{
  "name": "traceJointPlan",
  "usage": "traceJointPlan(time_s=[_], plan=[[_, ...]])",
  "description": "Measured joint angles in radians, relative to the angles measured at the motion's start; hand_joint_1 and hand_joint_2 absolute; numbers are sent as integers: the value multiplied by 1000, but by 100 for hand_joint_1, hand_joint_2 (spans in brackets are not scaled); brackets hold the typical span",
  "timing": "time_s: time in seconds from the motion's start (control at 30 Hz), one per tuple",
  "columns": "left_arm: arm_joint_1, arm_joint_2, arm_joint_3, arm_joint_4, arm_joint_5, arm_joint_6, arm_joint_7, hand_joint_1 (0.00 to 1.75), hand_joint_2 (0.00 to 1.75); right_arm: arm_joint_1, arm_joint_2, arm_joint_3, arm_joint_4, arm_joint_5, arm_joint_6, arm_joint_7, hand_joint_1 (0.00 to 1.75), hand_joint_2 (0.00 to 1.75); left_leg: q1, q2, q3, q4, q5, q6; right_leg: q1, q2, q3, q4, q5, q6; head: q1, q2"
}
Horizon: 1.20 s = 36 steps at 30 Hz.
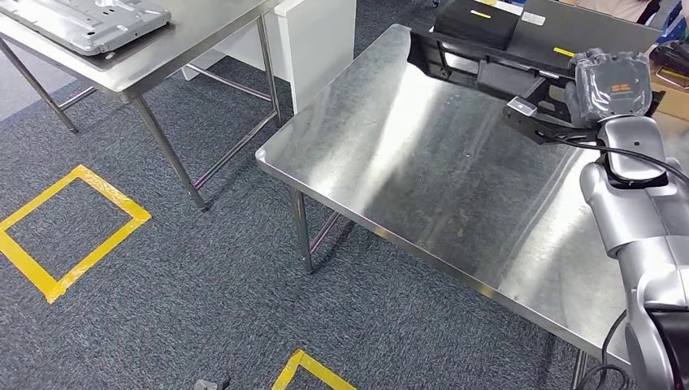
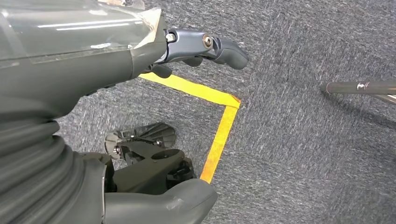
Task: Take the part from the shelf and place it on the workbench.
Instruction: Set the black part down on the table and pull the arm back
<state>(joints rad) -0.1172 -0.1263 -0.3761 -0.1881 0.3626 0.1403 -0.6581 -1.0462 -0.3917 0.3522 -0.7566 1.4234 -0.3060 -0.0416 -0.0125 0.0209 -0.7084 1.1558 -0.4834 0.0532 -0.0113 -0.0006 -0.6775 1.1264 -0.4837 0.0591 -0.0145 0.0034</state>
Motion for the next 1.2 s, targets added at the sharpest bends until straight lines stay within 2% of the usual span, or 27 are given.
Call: traceJointPlan(time_s=[0.1, 0.23, 0.9, 1.2], plan=[[0, 0, 8, 0, 12, -21, 3, 0, 175, 2, -2, 1, 8, -2, -5, 0, 0, 0, 0, 0, 0, 0, 0, 0, 0, 0, 0, 0, 0, 0, 0, 0], [0, 0, 16, 0, 14, -26, 6, 0, 0, 3, -4, 1, 17, -5, -5, 0, 0, 0, 0, 0, 0, 0, 0, 0, 0, 0, 0, 0, 0, 0, 0, 0], [1, 5, 23, 0, 6, 2, 10, 0, 0, 0, -27, 3, 52, -5, 30, 26, 0, 0, 0, 0, 1, 0, 0, 0, 0, 0, 1, 0, 0, 0, 0, 0], [4, 6, 29, 0, 10, 3, 19, 0, 0, 15, -54, -3, 70, -14, 6, 101, 0, 0, 0, -1, 1, 0, 0, 0, 0, -1, 1, -1, 0, 0, 0, 0]])
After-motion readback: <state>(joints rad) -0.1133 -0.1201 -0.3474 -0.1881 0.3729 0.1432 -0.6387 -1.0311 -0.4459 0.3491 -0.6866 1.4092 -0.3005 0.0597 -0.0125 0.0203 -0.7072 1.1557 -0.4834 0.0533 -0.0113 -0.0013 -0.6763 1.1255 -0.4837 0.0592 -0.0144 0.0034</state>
